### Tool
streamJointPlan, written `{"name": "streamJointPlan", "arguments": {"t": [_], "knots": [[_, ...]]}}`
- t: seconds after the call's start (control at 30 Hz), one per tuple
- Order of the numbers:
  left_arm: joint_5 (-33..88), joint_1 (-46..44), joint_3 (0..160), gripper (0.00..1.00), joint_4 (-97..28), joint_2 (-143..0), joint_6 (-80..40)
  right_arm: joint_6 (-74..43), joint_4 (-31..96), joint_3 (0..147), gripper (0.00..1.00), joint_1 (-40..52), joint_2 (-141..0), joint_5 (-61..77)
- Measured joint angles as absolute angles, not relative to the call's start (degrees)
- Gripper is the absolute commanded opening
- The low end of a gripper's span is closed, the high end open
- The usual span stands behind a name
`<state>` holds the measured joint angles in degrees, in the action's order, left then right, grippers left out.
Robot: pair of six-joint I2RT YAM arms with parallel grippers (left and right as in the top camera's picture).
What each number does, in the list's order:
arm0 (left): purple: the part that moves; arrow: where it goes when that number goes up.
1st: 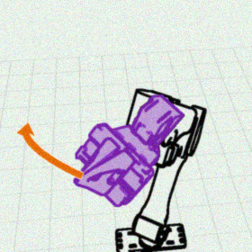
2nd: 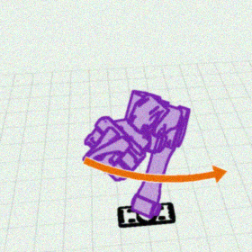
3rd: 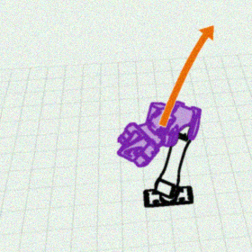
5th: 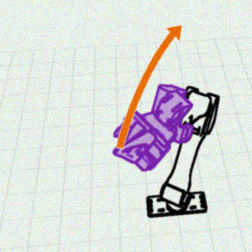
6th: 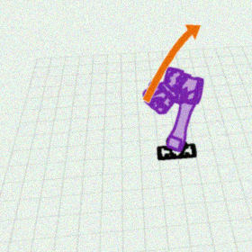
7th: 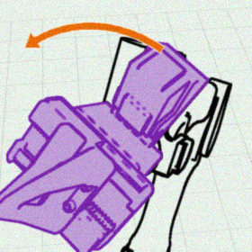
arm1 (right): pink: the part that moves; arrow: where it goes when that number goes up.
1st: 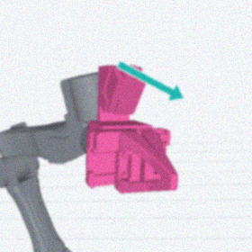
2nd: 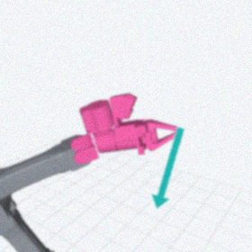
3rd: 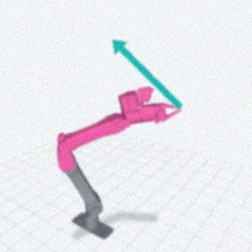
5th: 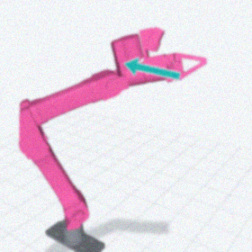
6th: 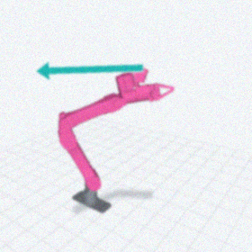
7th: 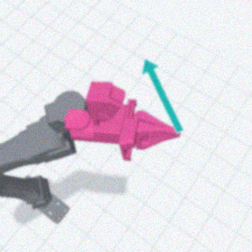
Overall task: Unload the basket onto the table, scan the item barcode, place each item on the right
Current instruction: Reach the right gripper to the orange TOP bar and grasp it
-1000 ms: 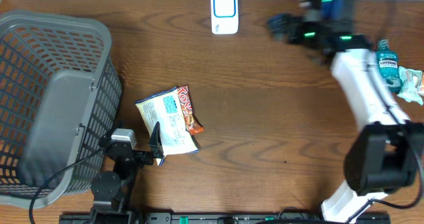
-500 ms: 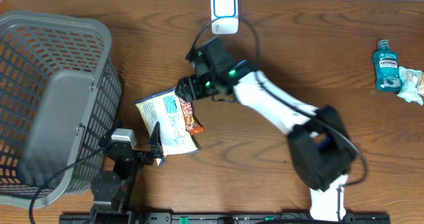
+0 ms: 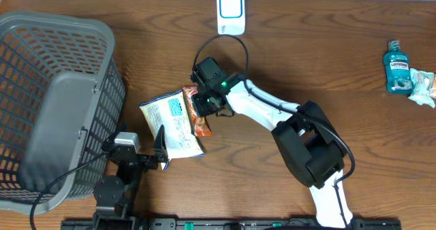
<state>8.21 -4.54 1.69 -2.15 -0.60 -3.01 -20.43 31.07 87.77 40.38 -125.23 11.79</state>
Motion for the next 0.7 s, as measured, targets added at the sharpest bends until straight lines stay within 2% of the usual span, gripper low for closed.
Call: {"name": "streamJointPlan", "arguments": {"t": [0.2, 0.23, 0.27, 0.3, 0.33, 0.37, 0.5, 0.57, 0.7], "knots": [[8.21, -4.54, 1.69, 0.98, -2.15, -0.58, -3.01, -20.58, 39.64, 88.79, 0.02, 39.79, -124.31, 0.3], [8.21, -4.54, 1.69, 0.98, -2.15, -0.6, -3.03, -20.56, 40.56, 88.77, 0.06, 39.4, -124.07, -0.93], [8.19, -4.54, 1.69, 0.98, -2.17, -0.6, -3.03, -20.38, 41.3, 88.51, 0.13, 38.81, -123.68, -2.13], [8.19, -4.54, 1.69, 0.98, -2.15, -0.58, -3.01, -20.27, 41.65, 88.27, 0.34, 38.06, -123.28, -3.25], [8.21, -4.54, 1.69, 0.98, -2.15, -0.58, -3.03, -19.84, 41.71, 87.99, 0.46, 37.34, -122.85, -4.23], [8.21, -4.54, 1.69, 0.98, -2.17, -0.58, -3.01, -19.7, 41.63, 87.72, 0.5, 36.47, -122.19, -4.99], [8.19, -4.54, 1.69, 0.98, -2.15, -0.58, -3.03, -18.87, 42.37, 87.33, 0.52, 34.44, -117.69, -6.24], [8.21, -4.54, 1.69, 0.98, -2.17, -0.6, -3.03, -18.85, 42.44, 87.33, 0.56, 34.57, -115.02, -6.04], [8.19, -4.54, 1.69, 0.98, -2.15, -0.58, -3.01, -18.65, 42.3, 87.37, 0.57, 36.25, -112.79, -6.0]]}}
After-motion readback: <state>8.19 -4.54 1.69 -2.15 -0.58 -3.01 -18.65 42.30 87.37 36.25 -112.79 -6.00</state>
